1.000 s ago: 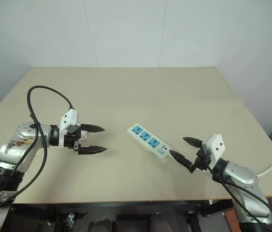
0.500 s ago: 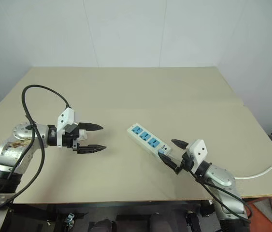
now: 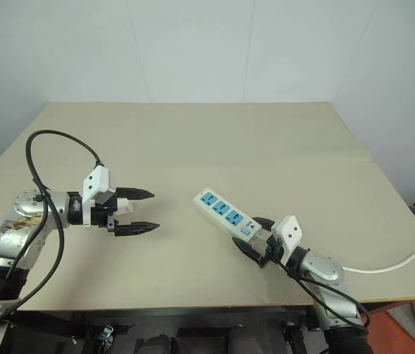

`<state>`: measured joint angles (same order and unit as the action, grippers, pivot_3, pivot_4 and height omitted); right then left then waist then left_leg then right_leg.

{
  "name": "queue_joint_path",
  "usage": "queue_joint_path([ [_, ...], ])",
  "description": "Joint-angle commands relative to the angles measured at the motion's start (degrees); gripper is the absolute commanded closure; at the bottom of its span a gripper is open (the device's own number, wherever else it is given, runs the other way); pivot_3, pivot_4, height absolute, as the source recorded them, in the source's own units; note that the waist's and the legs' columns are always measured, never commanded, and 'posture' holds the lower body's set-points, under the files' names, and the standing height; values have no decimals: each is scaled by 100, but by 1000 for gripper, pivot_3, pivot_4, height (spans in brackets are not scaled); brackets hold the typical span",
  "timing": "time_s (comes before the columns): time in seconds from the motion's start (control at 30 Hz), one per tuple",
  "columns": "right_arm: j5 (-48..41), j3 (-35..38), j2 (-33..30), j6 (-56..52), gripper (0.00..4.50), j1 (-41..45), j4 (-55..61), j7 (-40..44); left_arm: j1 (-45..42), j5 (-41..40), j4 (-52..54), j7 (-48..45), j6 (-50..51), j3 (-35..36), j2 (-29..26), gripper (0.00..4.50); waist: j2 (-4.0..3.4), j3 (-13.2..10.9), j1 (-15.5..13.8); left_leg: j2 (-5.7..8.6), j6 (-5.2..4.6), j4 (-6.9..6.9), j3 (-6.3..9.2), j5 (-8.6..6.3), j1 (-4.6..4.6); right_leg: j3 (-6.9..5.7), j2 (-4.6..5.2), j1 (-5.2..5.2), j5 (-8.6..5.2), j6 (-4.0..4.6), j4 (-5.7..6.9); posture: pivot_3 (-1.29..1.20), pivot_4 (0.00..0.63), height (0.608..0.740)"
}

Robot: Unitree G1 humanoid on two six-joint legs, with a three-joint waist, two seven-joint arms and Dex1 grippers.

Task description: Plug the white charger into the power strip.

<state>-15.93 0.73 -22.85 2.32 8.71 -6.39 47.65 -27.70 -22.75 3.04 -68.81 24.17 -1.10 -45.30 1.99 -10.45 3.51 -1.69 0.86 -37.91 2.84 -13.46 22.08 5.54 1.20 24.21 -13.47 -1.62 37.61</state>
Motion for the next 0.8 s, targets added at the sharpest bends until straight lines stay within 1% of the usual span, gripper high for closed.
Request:
queue_joint_path([
  [0.03, -46, 101, 4, 173, 22, 57, 53, -38, -11, -109, 184, 13, -3, 183, -72, 0, 0, 0, 1, 0, 0, 0, 0, 0, 0, 0, 0, 0, 0, 1, 0, 0, 150, 740],
  [0.27, -191, 179, 84, 18, 22, 66, 25, -109, -63, -87, 117, 38, -34, 145, -21, 0, 0, 0, 3, 0, 0, 0, 0, 0, 0, 0, 0, 0, 0, 0, 0, 0, 150, 740],
  [0.3, -227, 182, 92, -30, 378, 68, 18, -99, -65, -83, 108, 42, -40, 138, -13, 0, 0, 0, 2, 0, 0, 0, 0, 0, 0, 0, 0, 0, 0, 1, 0, 0, 150, 740],
  [0.4, -187, 137, 108, 11, 1076, 43, 16, -106, -78, -69, 87, 60, -49, 121, 8, 0, 0, 0, 2, 0, 0, 0, 1, 0, 0, 0, 0, 0, 2, 4, 0, 0, 150, 740],
  [0.57, -86, 85, 9, 179, 1073, 0, 75, 12, -198, -53, 30, 93, -131, 150, 44, 0, 0, 0, 1, 0, 0, 0, 0, 0, -1, 0, 0, 0, 2, 4, 0, 0, 150, 740],
  [0.7, -421, 158, -448, 248, 1073, -23, 283, 815, -776, 93, -420, -192, -422, 54, -22, 0, 0, 0, -31, 3, 0, 0, 1, 0, 2, -1, 1, 0, 2, 3, -2, 0, 150, 740],
  [0.8, -643, 22, -776, 527, 1073, 69, 425, 1678, -1517, 403, -1247, -686, -948, -200, -80, 0, 1, -1, -51, 4, 0, -1, 0, 0, 2, -1, 0, -3, 1, 1, -5, 0, 150, 740],
])
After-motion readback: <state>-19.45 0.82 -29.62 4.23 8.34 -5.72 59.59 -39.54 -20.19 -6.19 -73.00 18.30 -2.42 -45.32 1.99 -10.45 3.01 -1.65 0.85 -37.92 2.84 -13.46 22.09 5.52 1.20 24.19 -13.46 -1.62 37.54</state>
